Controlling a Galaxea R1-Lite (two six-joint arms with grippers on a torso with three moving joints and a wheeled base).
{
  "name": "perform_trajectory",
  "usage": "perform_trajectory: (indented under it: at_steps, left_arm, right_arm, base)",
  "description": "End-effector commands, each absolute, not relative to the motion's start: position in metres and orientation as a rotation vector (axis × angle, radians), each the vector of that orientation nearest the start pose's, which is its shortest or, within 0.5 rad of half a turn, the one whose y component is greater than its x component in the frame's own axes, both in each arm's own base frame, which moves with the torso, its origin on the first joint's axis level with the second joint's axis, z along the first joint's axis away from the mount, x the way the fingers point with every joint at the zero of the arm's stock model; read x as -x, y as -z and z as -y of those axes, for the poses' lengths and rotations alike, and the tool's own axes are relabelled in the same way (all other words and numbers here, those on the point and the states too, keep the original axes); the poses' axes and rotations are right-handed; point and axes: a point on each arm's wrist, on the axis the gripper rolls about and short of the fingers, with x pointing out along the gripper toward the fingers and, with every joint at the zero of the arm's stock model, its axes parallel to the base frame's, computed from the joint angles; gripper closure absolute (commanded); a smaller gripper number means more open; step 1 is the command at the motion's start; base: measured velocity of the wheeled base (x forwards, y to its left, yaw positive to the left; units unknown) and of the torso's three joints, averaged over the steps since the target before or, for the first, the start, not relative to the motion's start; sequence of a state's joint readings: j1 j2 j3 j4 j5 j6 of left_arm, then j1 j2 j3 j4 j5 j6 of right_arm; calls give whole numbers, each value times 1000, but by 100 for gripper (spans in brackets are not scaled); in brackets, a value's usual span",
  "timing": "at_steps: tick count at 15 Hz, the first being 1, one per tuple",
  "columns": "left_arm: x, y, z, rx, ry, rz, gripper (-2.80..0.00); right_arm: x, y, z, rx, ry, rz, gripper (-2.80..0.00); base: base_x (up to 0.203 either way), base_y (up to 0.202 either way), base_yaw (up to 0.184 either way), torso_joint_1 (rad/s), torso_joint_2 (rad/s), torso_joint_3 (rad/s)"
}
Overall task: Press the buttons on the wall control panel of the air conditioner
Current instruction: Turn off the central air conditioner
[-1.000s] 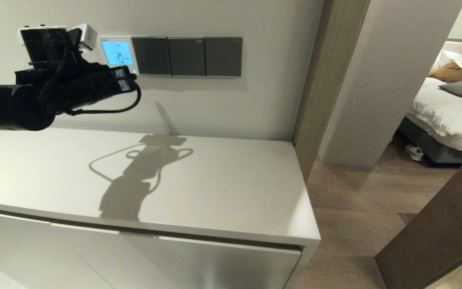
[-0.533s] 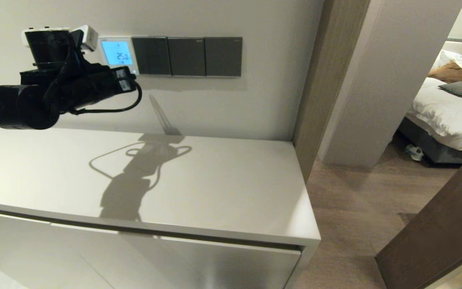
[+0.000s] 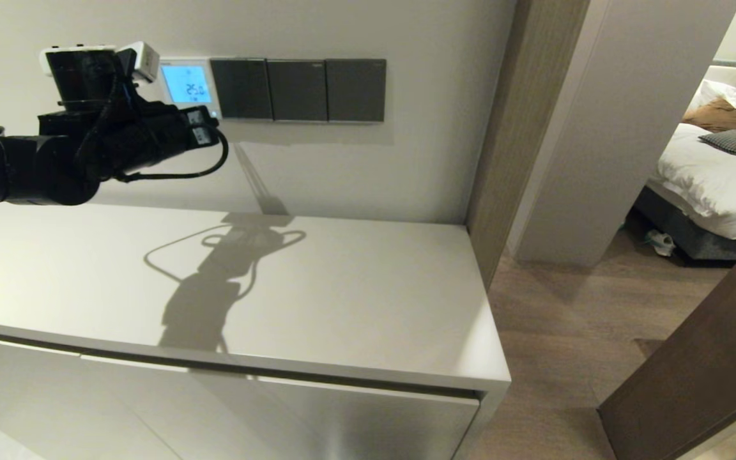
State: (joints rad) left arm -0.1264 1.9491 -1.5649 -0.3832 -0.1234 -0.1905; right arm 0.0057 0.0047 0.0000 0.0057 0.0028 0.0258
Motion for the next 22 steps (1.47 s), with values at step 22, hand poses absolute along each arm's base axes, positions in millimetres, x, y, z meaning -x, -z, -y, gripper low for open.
perform_trajectory:
  at_steps: [22]
  left_arm:
    - [-252, -311, 25, 163, 219, 72, 0]
  right_arm:
    - [22, -75, 0, -26, -9, -14, 0]
  base:
    - [0, 0, 0, 0, 0, 0]
